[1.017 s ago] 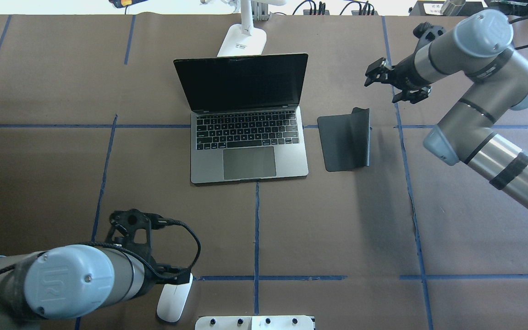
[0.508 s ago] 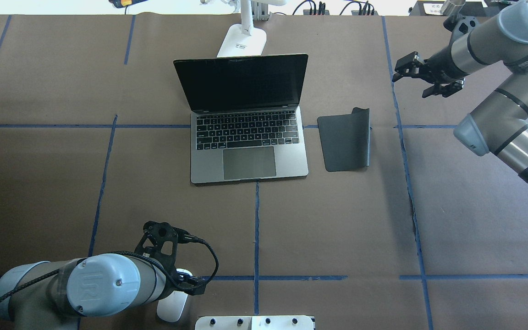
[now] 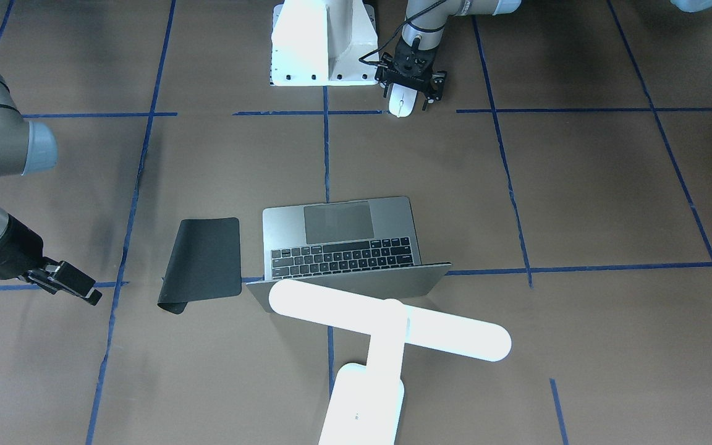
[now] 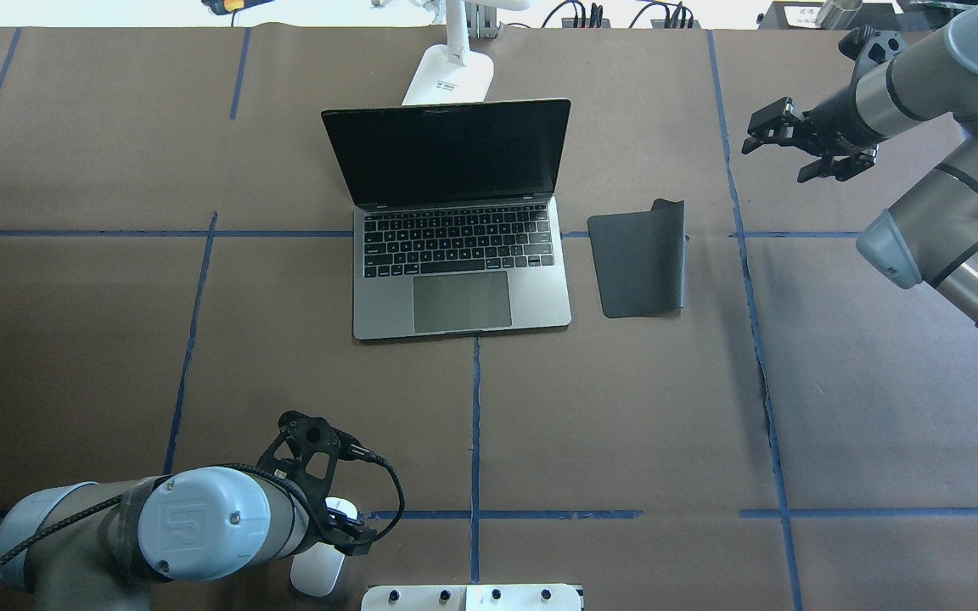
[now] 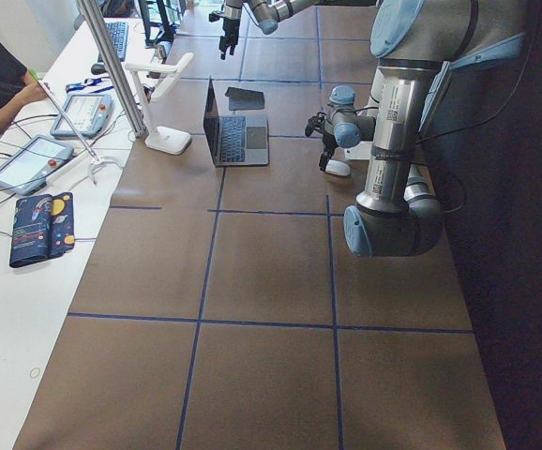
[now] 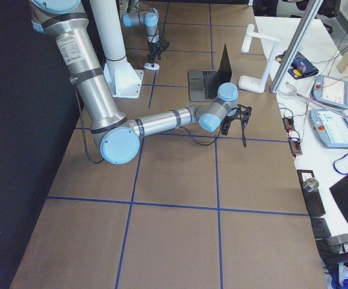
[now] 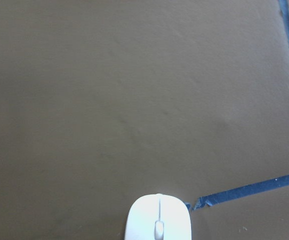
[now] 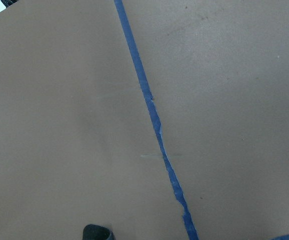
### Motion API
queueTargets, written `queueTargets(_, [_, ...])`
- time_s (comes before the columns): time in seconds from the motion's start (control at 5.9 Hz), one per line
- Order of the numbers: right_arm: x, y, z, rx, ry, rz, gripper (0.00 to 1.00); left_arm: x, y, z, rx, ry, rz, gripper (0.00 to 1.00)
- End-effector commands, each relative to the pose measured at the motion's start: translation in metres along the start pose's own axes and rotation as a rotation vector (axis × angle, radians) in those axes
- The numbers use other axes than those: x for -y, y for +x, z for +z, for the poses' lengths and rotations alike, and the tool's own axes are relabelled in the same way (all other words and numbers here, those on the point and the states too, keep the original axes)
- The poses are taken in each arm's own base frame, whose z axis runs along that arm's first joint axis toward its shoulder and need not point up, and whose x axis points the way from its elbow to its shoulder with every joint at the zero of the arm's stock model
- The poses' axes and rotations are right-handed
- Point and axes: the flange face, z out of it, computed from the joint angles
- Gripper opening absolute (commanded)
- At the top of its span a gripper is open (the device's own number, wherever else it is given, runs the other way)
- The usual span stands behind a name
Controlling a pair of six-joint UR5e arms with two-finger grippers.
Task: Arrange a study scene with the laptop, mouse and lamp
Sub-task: 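Grasp the white mouse with the left gripper while the right arm withdraws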
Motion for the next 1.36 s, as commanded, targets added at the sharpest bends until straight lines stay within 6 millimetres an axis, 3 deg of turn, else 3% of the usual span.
queueTargets(0.0, [-0.001, 0.0, 0.0, 0.0, -0.001, -0.001, 1.0, -0.005, 0.007, 0.008, 0.0, -0.014, 0.006, 1.0])
queueTargets(0.85, [-0.001, -0.009, -0.001, 0.005, -0.002, -0.003, 1.0, -0.017, 0.005, 0.02, -0.006, -0.089, 0.003, 0.99])
queueTargets(1.19, [-0.002, -0.014, -0.005, 0.015, -0.004, -0.001, 1.0, -0.018, 0.003, 0.023, -0.001, -0.092, 0.002, 0.9])
